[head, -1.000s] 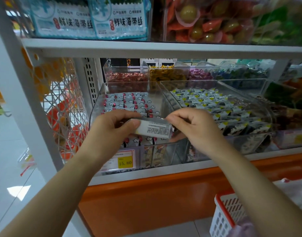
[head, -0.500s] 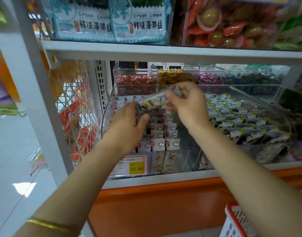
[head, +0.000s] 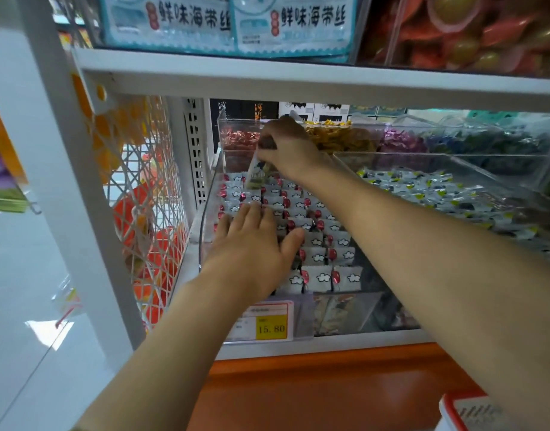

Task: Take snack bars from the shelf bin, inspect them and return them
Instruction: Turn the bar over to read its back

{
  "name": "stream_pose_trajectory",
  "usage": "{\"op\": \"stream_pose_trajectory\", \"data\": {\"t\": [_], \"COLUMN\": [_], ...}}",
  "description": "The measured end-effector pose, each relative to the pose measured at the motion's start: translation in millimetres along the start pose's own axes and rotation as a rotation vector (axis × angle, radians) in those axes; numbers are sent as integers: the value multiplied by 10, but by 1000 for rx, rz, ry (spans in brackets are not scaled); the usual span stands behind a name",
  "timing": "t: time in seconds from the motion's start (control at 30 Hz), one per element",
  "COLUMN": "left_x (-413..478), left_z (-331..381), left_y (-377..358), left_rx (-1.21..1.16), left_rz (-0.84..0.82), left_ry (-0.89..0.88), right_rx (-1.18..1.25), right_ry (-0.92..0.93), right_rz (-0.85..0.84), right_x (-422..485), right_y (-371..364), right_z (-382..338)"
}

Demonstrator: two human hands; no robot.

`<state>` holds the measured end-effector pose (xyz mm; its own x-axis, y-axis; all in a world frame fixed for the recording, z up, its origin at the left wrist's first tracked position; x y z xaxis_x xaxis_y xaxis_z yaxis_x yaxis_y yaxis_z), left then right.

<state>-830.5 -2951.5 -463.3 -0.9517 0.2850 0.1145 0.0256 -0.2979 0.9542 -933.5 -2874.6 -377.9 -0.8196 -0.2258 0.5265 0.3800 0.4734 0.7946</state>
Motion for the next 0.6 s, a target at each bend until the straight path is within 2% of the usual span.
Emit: {"op": "stream_pose_trajectory", "data": {"t": [0.1,0.17,0.23,0.3,0.4,0.5,0.6], "left_x": [-1,-7,-14,-17,-25,-34,-32], "left_z": [-5,11,8,5,0,-2,-5], "left_y": [3,1,3,10,20,24,23], "left_rx": [-12,-16,-23,-35,-51,-73,-87], "left_rz": [-4,-12,-18,-17,-3,6,10], "left_ry": [-2,3,10,8,-1,-7,-5], "right_rx": [-17,-174,-264,-152,3,-146,-352], "right_ry": [16,56,51,6,-62,-18,13], "right_rz": [-179,-351,-423,-403,-259,-170,-165], "right_x": [-9,-52,-25,57,181,285,333], "right_y": [-252,-448,-545,-535,-463,-511,-644], "right_z": [20,35,101,155,175,117,51]}}
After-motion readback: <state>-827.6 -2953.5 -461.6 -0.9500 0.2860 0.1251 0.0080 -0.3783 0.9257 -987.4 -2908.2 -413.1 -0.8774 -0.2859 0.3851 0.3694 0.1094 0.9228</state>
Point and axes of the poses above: each hand's wrist, its own x-axis towards the middle knuckle, its own y-axis out of the back of the hand, z = x × y, the point moved 6 cm from there along x, towards the middle knuckle, and after that the axes turned 4 degrees about -x, right-handed, at the moved point
